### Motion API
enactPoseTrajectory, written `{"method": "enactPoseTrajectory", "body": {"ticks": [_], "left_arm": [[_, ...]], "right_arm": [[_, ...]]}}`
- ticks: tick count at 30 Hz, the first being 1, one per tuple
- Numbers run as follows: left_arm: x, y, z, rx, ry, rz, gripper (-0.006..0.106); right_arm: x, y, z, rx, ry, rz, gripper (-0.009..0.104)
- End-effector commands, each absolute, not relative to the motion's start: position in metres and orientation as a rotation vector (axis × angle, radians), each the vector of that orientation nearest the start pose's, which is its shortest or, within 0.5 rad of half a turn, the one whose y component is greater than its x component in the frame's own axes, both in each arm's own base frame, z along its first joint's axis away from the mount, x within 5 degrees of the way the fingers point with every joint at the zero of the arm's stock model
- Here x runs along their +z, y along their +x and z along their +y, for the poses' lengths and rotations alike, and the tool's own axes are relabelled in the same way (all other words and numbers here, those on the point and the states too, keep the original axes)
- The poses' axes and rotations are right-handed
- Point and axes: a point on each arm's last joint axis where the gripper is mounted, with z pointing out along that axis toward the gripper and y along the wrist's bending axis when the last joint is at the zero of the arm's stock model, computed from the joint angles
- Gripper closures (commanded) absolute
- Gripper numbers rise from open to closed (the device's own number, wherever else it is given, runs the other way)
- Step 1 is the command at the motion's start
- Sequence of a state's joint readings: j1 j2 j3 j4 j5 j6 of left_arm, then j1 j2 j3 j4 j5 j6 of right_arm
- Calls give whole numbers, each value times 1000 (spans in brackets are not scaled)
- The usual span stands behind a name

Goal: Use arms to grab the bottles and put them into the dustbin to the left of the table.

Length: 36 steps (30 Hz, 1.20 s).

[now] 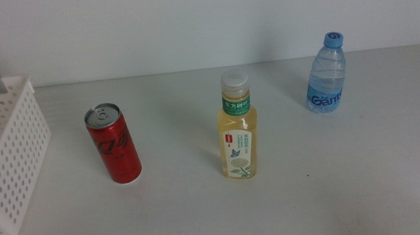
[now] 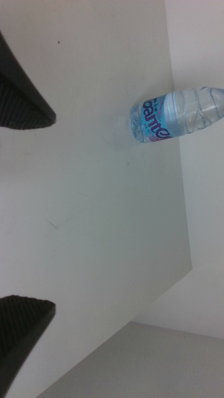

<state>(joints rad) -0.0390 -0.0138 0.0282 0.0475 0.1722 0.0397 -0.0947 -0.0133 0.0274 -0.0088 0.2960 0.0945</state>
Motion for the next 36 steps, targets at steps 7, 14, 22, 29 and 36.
{"method": "enactPoseTrajectory", "body": {"ticks": [7,14,22,29,36], "left_arm": [[197,55,-2,0,59,1568,7],[196,59,-2,-24,41,1598,7],[202,88,-16,-135,143,1597,7],[192,121,-34,-205,221,1613,7],[185,143,-41,-232,203,1517,7]], "right_arm": [[189,54,-6,-27,139,1681,2],[189,54,-6,-27,139,1681,2],[189,54,-6,-27,139,1681,2],[189,54,-6,-27,139,1681,2],[189,54,-6,-27,139,1681,2]]}}
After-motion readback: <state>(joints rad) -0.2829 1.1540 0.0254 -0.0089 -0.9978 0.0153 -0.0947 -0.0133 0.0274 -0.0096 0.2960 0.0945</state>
